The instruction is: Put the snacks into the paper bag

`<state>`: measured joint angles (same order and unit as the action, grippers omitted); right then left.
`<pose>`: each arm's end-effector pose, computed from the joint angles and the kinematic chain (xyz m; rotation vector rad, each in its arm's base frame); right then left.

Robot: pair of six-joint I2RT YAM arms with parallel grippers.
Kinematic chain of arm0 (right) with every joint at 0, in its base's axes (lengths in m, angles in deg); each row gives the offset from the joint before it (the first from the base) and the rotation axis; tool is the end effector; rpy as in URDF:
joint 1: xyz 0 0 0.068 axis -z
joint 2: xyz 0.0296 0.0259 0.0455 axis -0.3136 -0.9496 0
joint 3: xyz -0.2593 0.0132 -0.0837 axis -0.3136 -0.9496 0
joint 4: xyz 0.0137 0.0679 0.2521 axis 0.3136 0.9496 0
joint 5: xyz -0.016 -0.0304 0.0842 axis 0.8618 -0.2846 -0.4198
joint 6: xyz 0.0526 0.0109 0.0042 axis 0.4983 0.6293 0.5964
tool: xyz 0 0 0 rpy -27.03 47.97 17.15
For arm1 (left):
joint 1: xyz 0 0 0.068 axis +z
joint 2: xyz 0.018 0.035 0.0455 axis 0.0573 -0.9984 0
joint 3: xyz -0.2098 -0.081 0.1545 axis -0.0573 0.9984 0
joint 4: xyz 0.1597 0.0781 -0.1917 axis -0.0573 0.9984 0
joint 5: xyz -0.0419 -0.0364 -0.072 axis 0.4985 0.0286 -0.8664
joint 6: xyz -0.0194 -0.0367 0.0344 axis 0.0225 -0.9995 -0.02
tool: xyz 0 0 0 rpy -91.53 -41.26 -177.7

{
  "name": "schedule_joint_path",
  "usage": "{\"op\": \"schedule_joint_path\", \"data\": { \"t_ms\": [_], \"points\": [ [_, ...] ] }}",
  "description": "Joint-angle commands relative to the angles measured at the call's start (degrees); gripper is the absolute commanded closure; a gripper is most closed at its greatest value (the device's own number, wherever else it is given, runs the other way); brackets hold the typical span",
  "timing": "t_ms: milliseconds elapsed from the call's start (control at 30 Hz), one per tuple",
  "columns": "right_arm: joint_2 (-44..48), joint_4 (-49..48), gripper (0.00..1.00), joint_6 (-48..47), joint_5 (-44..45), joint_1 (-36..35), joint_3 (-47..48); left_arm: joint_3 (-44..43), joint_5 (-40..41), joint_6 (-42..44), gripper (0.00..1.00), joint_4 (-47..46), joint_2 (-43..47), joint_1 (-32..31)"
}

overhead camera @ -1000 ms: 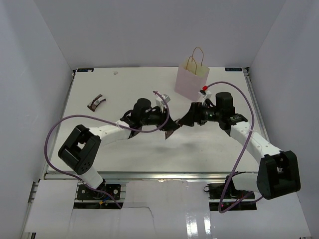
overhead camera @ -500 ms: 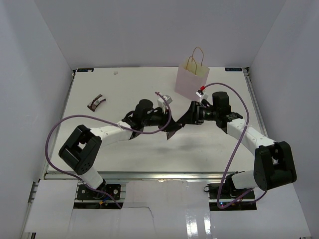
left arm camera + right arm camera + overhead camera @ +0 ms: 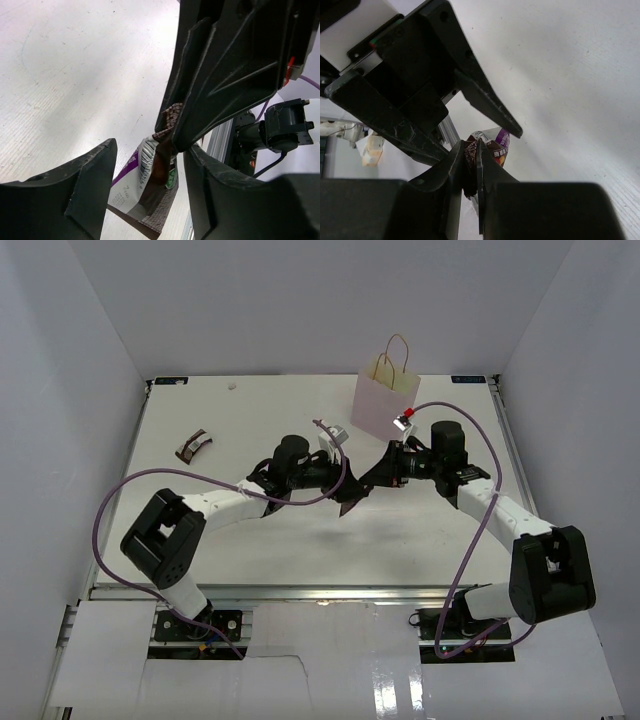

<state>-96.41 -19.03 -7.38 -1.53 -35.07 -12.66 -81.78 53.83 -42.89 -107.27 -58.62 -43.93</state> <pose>0.2730 0.1111 0.2565 -0.3918 2.0663 1.3734 0.2632 -0.2522 0.2301 0.7258 1.9525 -1.2927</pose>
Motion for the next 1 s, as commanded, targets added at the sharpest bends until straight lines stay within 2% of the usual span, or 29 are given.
{"op": "schedule_joint_path", "data": {
  "t_ms": [0,33,100,167,200,300,400,433,567,667,967],
  "points": [
    [2.52,-2.62,0.92,-3.93,-3.41,1.41,0.48,-1.97,-1.99,0.62,0.33,-1.88,2.92,-0.4],
    [2.78,-2.27,0.92,-5.6,-4.2,1.85,0.91,-1.19,-2.34,1.24,0.28,-1.79,3.9,-0.4],
    [2.78,1.33,0.92,-12.62,-6.49,4.13,3.72,0.13,-4.18,4.3,0.23,-1.35,8.09,-0.23],
    [2.0,9.63,0.92,-19.56,-8.16,6.58,8.99,2.51,-4.89,7.03,0.14,0.66,11.8,-0.23],
    [1.56,11.78,0.92,-25.94,-8.86,7.38,10.92,3.12,-4.72,10.27,0.1,2.15,13.82,-0.14],
    [0.24,17.24,0.92,-34.15,-11.24,10.99,18.39,4.8,-1.57,15.47,0.07,10.14,21.81,-0.14],
    [-0.73,17.25,0.92,-35.58,-13.08,15.2,26.47,6.11,7.21,22.32,0.07,19.99,28.59,-0.14],
    [-1.08,17.16,0.92,-35.93,-11.52,15.91,28.76,6.9,13.07,24.43,0.07,24.1,31.47,-0.14],
    [-3.8,15.59,0.92,-37.43,-3.52,17.94,40.01,15.93,23.72,29.1,0.04,25.28,38.33,-0.23],
    [-7.74,10.5,0.92,-35.33,1.22,18.03,46.51,16.05,25.6,30.86,0.04,27.82,40.37,-0.23],
    [-19.36,2.49,0.92,-31.98,5.45,17.68,56.9,16.84,29.12,31.92,0.04,29.32,44.07,-0.23]
  ]
}}
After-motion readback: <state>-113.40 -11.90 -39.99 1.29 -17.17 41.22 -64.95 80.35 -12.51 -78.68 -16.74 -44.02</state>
